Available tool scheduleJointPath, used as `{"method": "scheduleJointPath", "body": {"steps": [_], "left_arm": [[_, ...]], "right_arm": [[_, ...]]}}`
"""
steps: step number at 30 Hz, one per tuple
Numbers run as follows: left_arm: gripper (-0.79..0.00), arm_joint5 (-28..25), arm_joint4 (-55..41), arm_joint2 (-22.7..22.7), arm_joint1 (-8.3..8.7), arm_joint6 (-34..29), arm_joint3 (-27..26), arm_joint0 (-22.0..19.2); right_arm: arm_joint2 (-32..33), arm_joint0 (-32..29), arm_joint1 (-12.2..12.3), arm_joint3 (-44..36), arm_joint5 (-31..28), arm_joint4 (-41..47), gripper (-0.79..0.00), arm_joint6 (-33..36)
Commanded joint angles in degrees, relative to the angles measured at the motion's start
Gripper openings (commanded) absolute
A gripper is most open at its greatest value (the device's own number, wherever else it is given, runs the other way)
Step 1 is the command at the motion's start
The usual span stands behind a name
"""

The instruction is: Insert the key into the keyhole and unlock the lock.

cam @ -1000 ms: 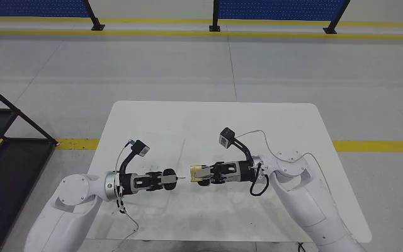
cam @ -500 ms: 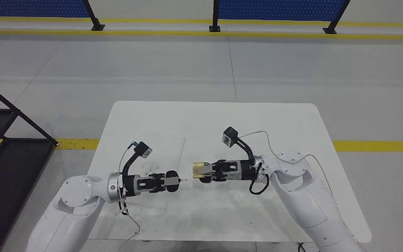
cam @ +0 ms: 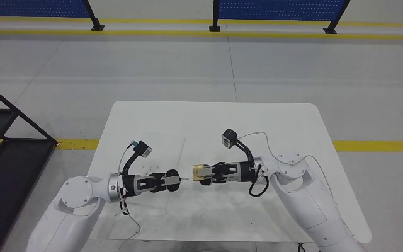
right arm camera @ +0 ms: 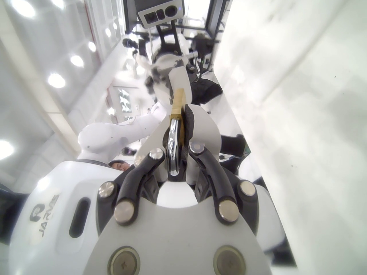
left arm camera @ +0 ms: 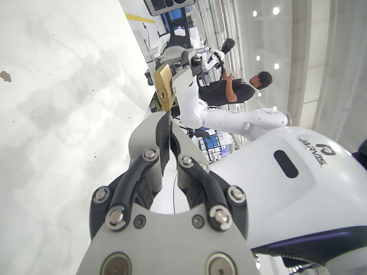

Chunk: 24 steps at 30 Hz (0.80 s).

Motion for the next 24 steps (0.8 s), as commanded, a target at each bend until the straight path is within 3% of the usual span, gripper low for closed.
{"method": "scheduleJointPath", "body": {"steps": [1,24], "left_arm": [[-0.785,-0.2,0.2,0.1,-0.01,0.4,0.0,0.1],[-0.785,-3.5,1.2,1.3,-0.29,6.9,-0.4,0.9]], "right_arm": [[-0.1,-0.1,0.0,-0.1,-0.2,0.2,-0.785,-0.2],[-1.7,-1.0,0.3,-0.6,-2.5,3.4,-0.785,-4.1]]}}
